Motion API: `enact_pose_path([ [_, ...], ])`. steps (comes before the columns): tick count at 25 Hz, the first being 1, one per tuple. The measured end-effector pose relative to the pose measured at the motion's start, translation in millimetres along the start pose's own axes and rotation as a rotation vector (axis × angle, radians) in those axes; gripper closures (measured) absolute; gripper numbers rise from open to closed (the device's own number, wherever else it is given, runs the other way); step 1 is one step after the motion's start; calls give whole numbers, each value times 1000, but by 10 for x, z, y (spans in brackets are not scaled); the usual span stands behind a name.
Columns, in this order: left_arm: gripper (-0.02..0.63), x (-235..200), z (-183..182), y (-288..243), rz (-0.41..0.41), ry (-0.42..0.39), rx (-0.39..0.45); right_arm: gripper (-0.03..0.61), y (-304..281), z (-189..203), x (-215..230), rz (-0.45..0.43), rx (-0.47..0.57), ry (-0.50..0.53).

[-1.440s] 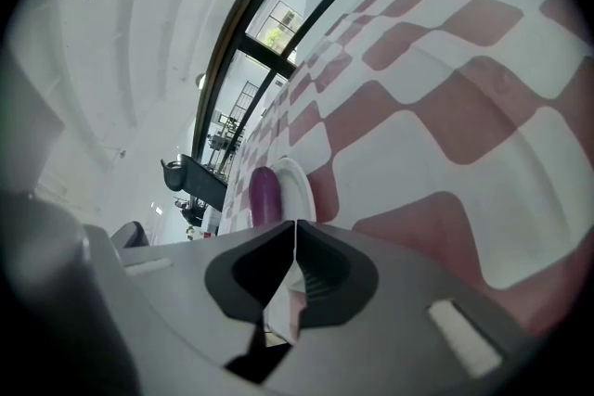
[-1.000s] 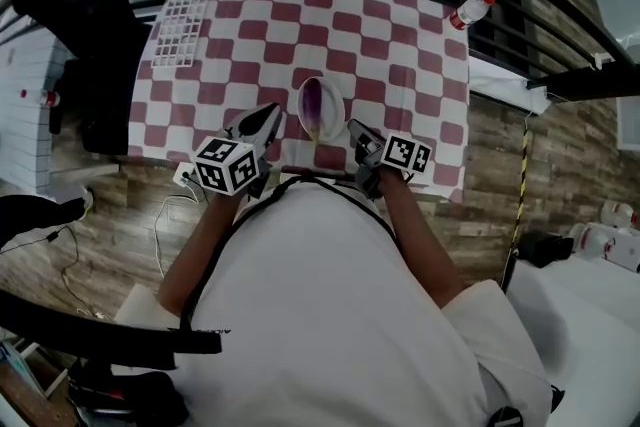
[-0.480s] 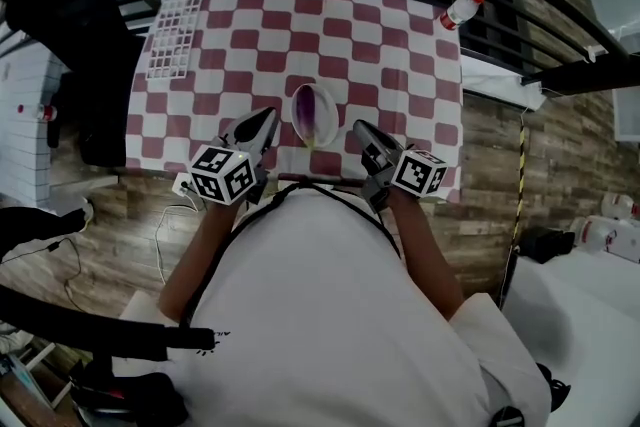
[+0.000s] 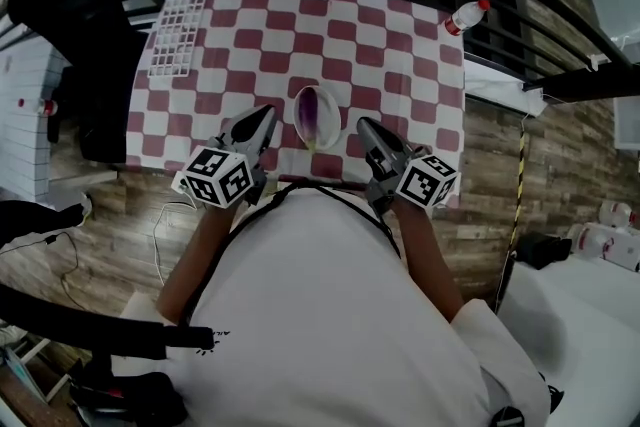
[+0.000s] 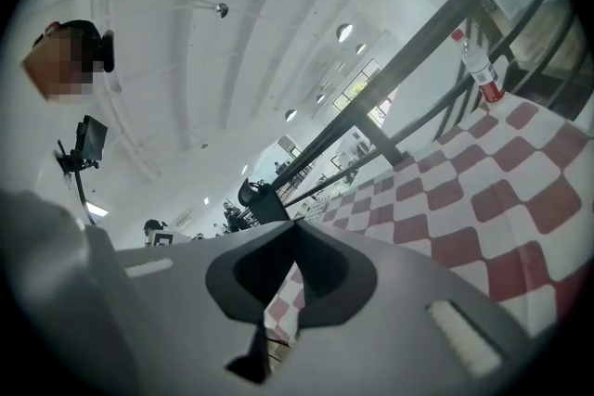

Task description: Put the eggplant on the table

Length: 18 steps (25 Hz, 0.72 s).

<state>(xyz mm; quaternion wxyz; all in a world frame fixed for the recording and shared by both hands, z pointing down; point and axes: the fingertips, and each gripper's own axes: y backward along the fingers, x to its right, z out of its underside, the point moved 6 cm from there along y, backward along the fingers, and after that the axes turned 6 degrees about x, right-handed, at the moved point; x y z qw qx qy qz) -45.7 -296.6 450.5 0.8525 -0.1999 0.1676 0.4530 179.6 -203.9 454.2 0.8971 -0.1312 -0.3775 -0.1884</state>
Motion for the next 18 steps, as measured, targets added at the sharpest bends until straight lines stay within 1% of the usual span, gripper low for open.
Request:
enact_pose_path([
  [11,614,-22,-24,12,-14,3,13,572,-93,-21,-110,-33,-15,81],
  [18,614,-15,5,40,-16,1,12,572,-78,26,-91,-26,-27,88],
])
